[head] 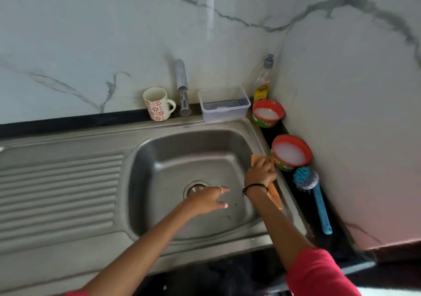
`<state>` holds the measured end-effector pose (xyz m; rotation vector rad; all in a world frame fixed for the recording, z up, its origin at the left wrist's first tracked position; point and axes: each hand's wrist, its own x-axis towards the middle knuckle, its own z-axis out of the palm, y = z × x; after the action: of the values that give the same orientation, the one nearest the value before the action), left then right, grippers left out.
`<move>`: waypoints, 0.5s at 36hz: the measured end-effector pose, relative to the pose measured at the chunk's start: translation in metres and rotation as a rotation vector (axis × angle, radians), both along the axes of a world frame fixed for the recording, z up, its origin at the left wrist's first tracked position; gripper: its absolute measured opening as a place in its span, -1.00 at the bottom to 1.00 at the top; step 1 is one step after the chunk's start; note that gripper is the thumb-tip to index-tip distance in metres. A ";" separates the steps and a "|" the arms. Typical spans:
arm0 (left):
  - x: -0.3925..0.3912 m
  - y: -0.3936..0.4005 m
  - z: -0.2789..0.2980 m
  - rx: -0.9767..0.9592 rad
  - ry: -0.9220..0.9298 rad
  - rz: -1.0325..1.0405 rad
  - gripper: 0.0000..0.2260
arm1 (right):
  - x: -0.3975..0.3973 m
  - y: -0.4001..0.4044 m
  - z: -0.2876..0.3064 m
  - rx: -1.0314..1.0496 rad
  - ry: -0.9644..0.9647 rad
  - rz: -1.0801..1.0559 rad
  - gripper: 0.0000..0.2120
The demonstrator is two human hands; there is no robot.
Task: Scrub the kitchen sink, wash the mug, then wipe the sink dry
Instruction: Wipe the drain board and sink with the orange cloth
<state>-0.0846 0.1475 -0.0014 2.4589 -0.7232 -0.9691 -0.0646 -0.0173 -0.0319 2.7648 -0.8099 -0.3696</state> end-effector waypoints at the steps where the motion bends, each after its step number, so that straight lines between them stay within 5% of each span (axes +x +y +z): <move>1: -0.007 0.004 0.000 0.004 0.027 -0.006 -0.49 | -0.005 -0.001 -0.001 0.021 -0.010 0.016 -0.56; 18: -0.082 0.039 0.013 0.026 -0.050 -0.123 -0.36 | -0.081 0.008 0.003 0.041 -0.037 -0.173 -0.49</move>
<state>-0.1667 0.1870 0.0114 2.4937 -0.8935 -0.9698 -0.1452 -0.0089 -0.0288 2.7542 -1.0666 -0.3714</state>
